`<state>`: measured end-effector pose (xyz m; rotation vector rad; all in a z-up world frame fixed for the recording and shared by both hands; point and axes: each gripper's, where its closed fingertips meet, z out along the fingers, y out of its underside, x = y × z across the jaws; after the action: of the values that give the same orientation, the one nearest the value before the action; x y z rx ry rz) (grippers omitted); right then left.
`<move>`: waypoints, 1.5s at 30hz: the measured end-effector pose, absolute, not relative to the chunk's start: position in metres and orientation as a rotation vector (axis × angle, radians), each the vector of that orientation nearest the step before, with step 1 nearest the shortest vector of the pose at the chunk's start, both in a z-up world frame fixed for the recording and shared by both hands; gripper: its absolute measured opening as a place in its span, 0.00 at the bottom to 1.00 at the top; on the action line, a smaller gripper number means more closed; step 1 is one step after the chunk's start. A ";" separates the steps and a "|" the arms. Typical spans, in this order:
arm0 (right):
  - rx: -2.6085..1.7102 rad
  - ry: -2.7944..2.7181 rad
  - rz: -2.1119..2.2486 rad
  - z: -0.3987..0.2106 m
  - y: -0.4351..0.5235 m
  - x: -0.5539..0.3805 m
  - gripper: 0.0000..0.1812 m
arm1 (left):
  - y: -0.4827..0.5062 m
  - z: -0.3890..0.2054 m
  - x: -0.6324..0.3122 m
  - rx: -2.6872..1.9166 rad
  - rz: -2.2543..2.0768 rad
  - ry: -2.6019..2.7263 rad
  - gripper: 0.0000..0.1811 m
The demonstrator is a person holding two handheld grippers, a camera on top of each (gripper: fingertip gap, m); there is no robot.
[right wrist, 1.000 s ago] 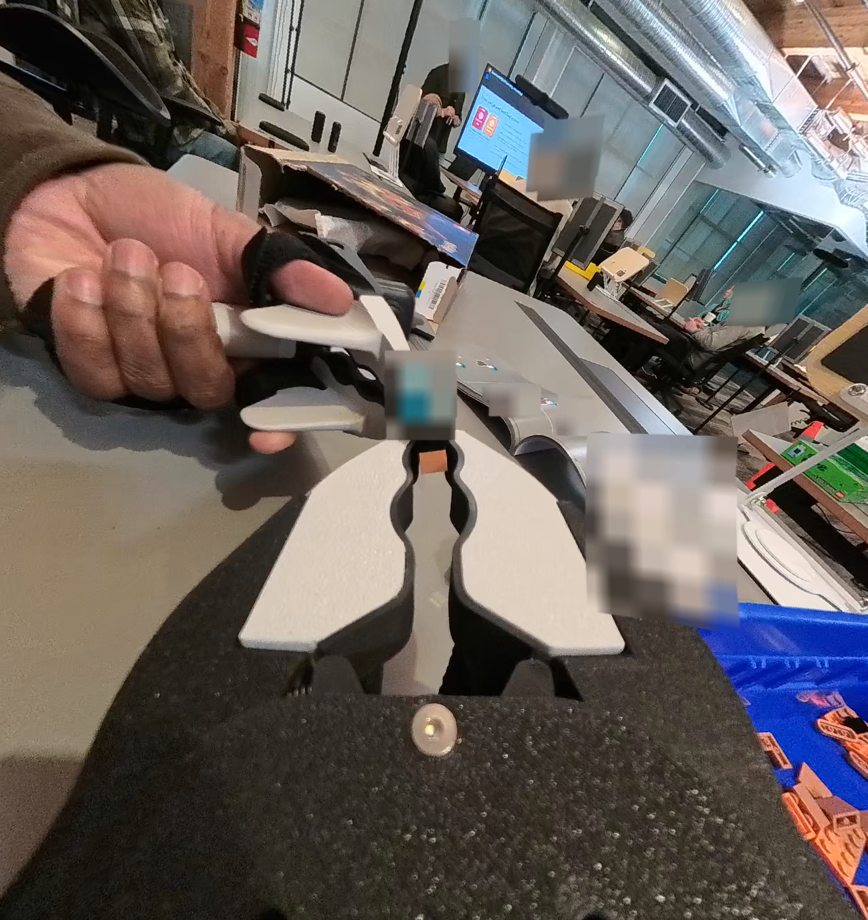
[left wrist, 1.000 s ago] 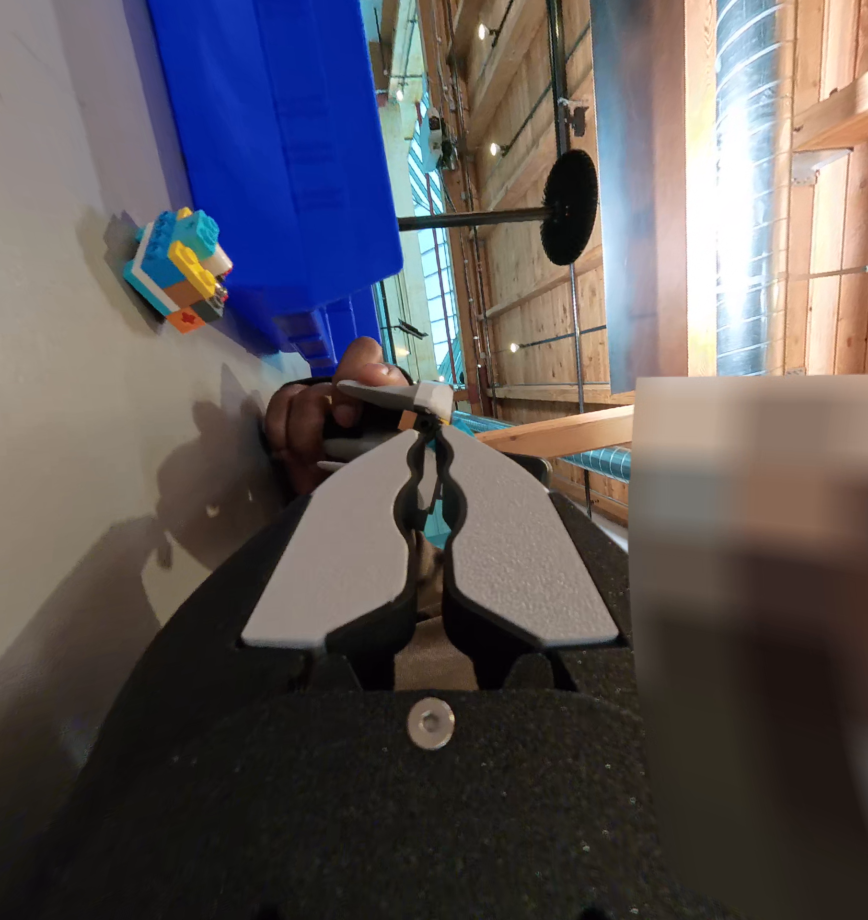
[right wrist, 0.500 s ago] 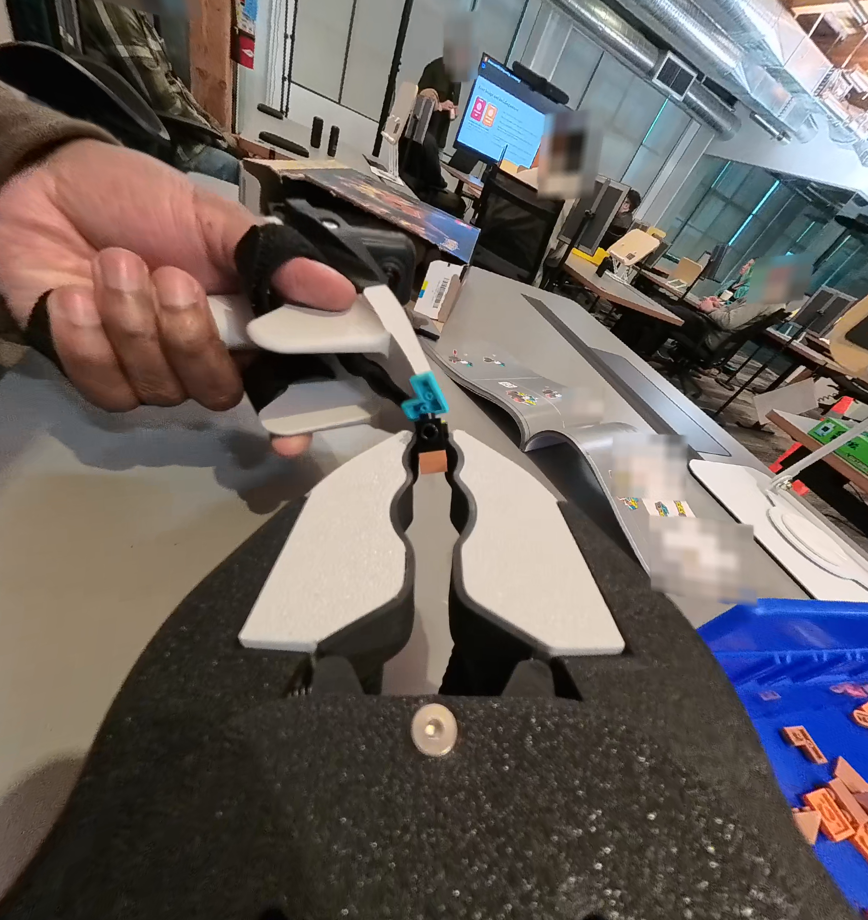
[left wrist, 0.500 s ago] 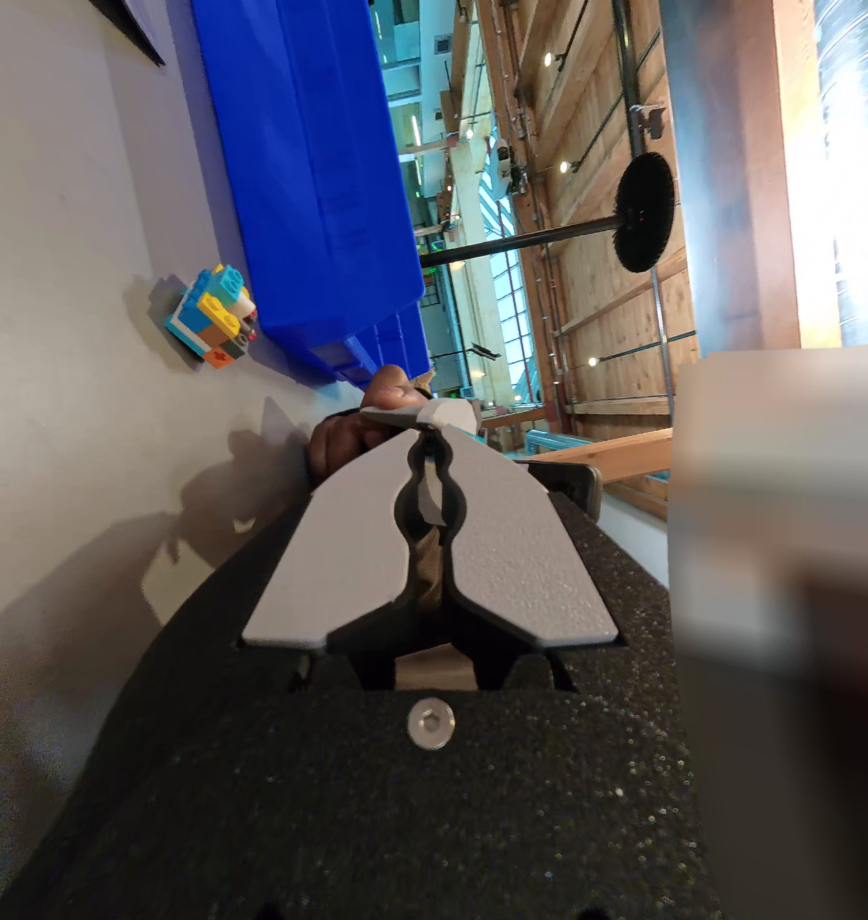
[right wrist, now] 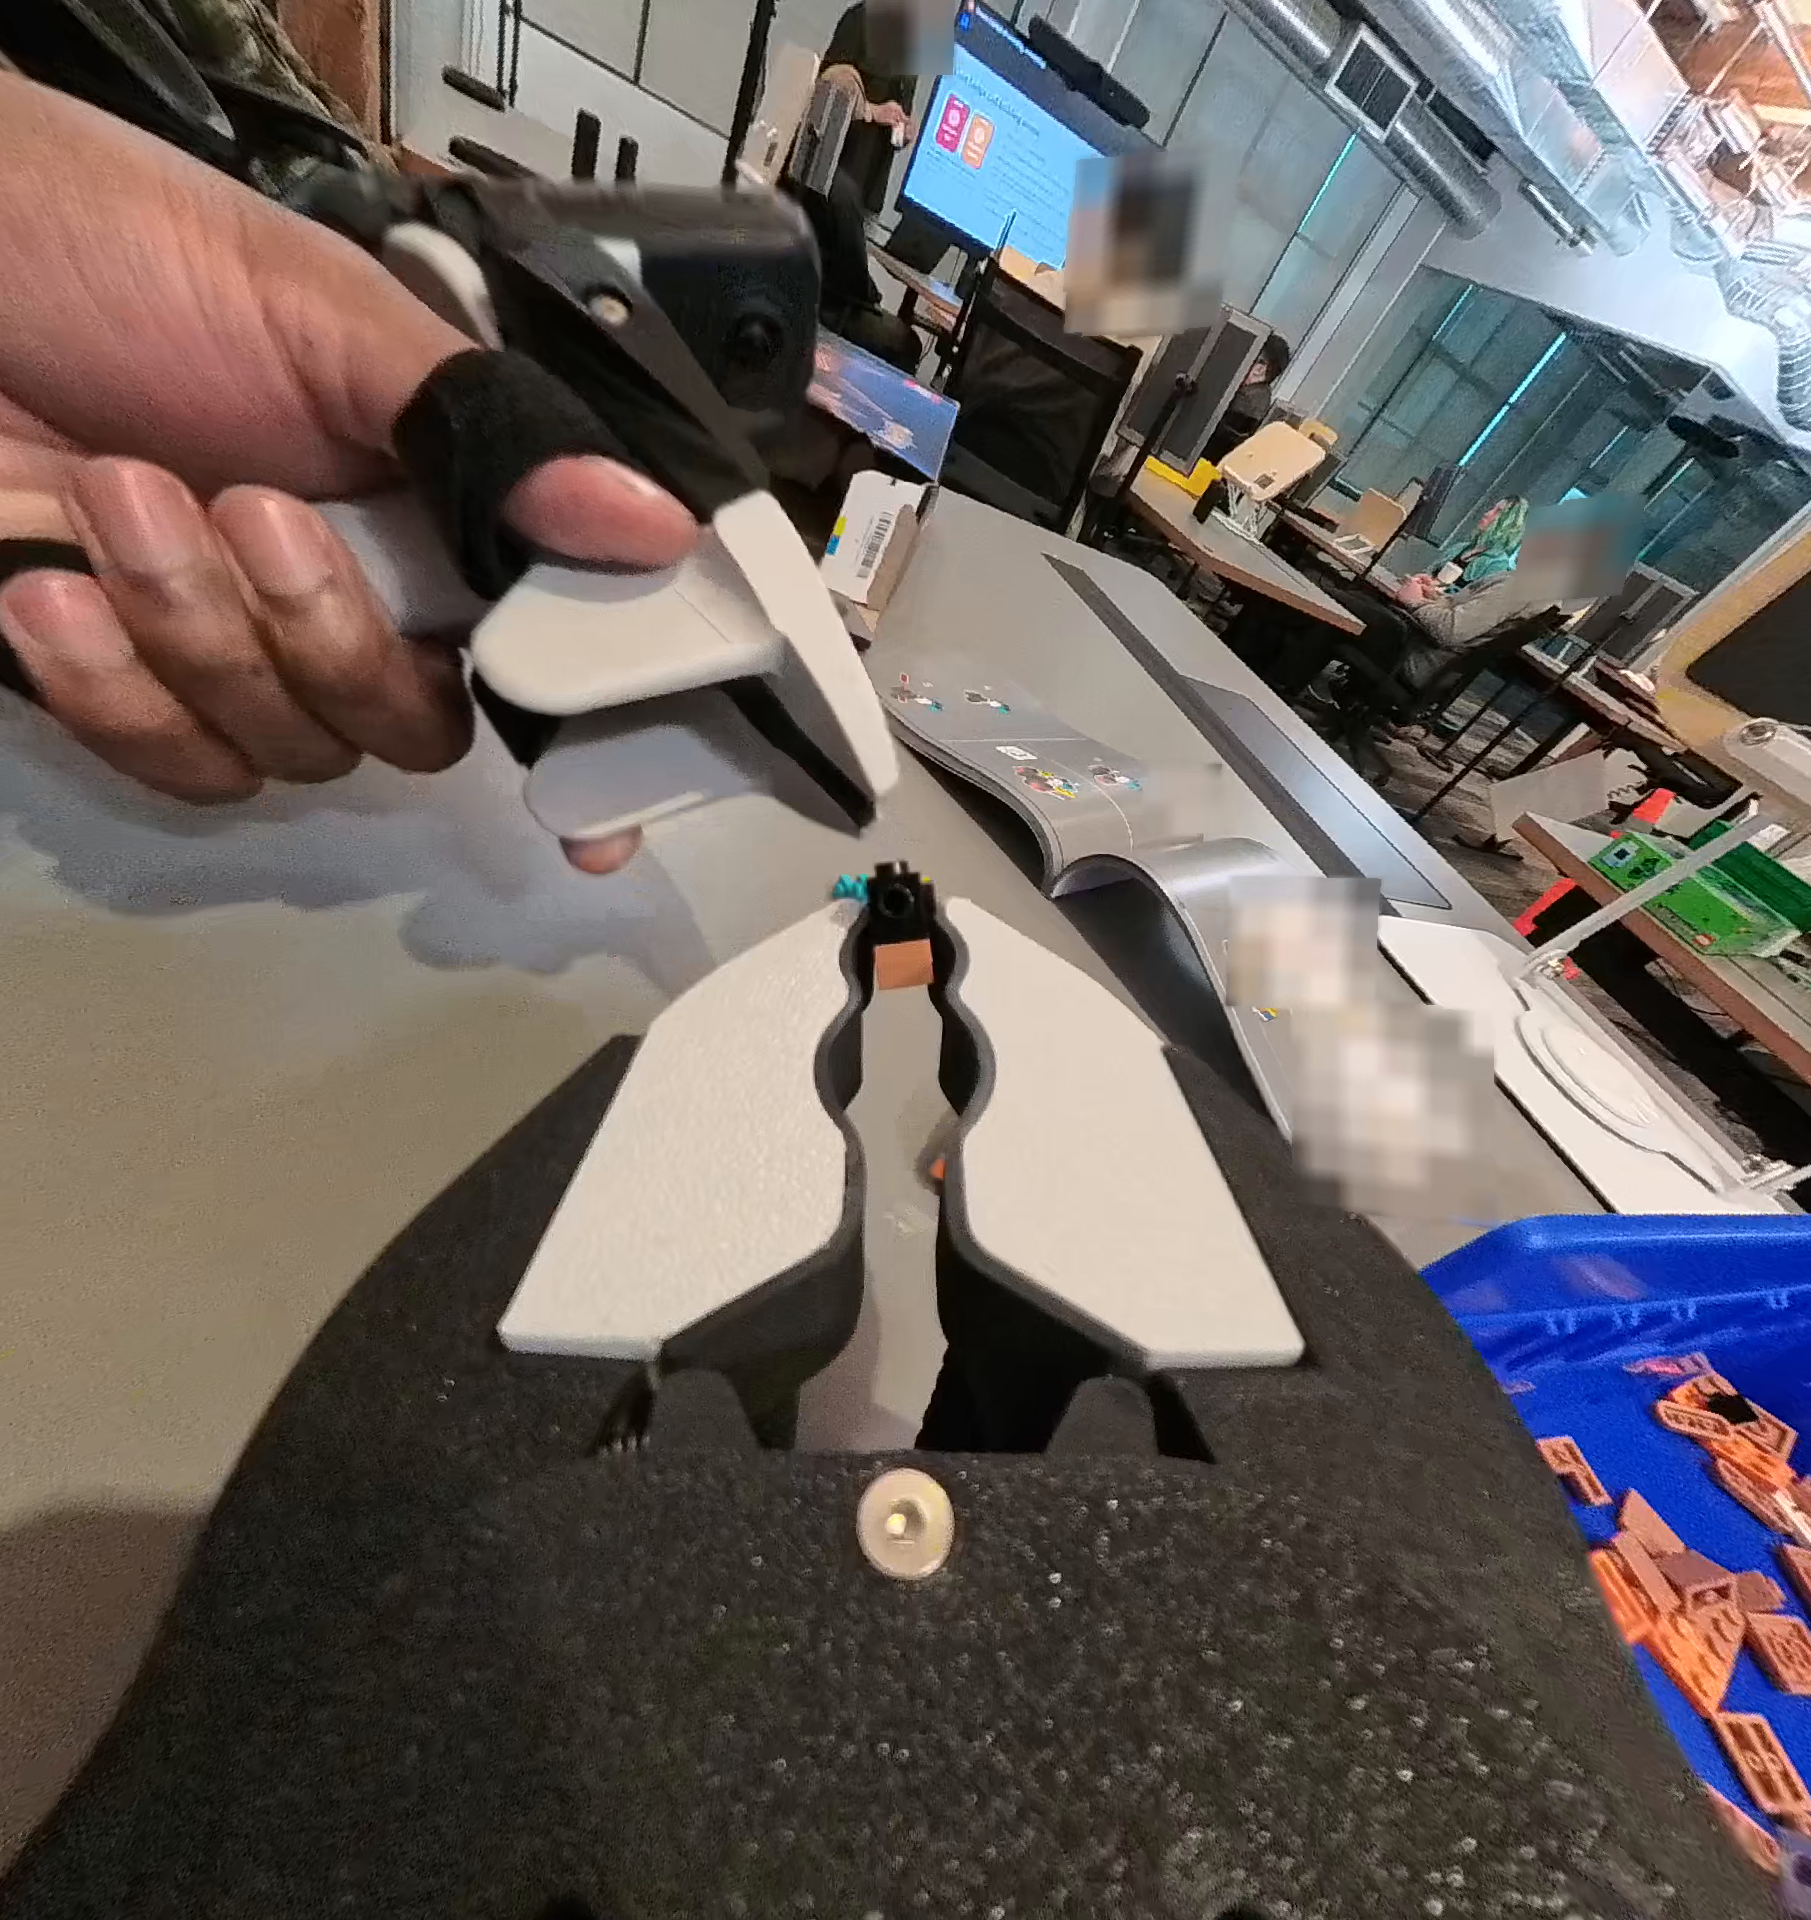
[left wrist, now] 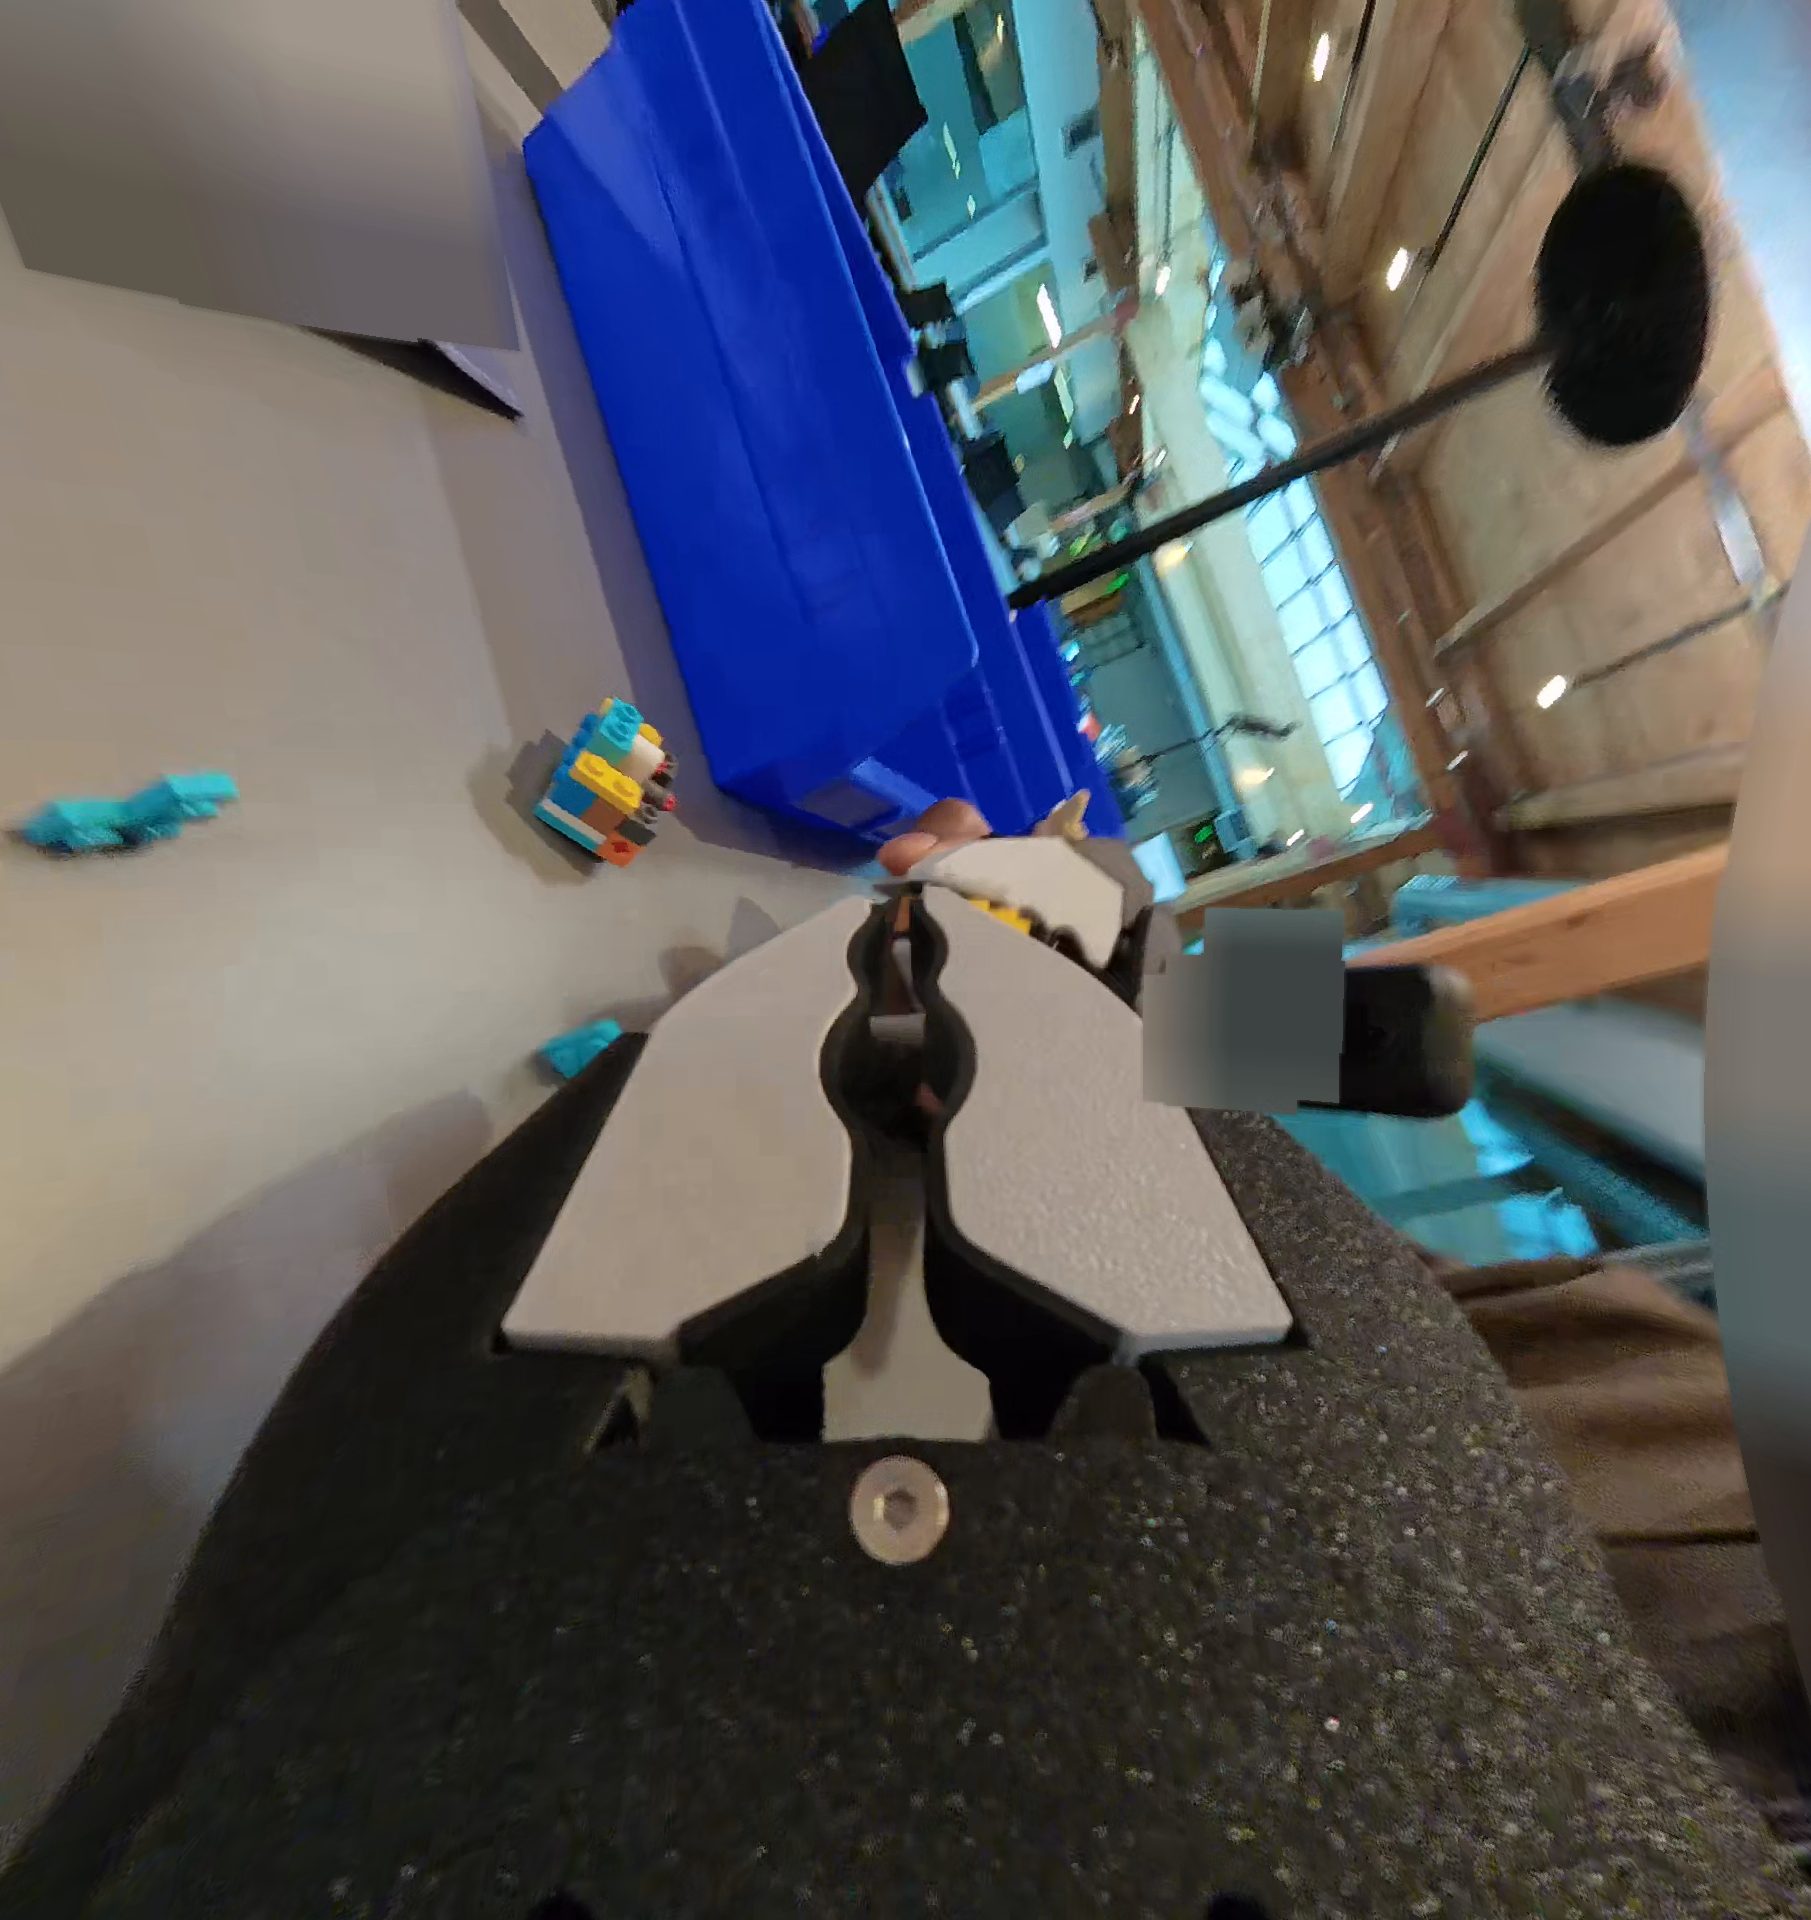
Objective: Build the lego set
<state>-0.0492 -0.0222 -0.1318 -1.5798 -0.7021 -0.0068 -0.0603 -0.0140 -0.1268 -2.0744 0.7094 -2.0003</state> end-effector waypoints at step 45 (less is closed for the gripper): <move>-1.671 -0.688 0.063 -0.141 -0.020 -0.039 0.05 | 0.056 -0.186 -0.079 -0.430 -0.387 2.681 0.11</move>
<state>-0.0389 -0.0201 -0.1409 -1.6710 -0.6884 0.0626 -0.0794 0.0564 -0.1865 -0.4303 2.6807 -0.3865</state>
